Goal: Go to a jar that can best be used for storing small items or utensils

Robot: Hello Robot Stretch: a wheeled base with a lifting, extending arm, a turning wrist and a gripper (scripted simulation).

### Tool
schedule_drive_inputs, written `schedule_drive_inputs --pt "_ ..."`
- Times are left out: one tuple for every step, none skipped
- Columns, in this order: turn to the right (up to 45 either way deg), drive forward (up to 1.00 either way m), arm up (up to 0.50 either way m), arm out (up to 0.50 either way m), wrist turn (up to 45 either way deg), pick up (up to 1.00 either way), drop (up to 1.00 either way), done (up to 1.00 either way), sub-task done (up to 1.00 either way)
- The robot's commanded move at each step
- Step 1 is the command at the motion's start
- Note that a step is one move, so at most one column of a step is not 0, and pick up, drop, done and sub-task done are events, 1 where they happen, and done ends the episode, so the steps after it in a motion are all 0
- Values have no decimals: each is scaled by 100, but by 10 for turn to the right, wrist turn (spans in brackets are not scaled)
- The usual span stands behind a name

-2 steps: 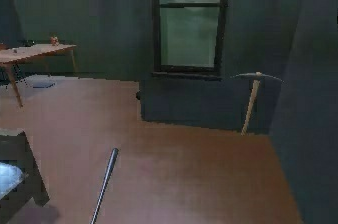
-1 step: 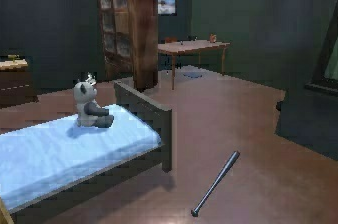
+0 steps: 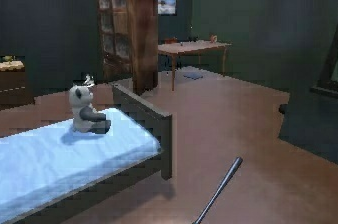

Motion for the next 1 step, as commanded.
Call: schedule_drive_inputs --pt "360 0 0 0 0 0 0 0 0"
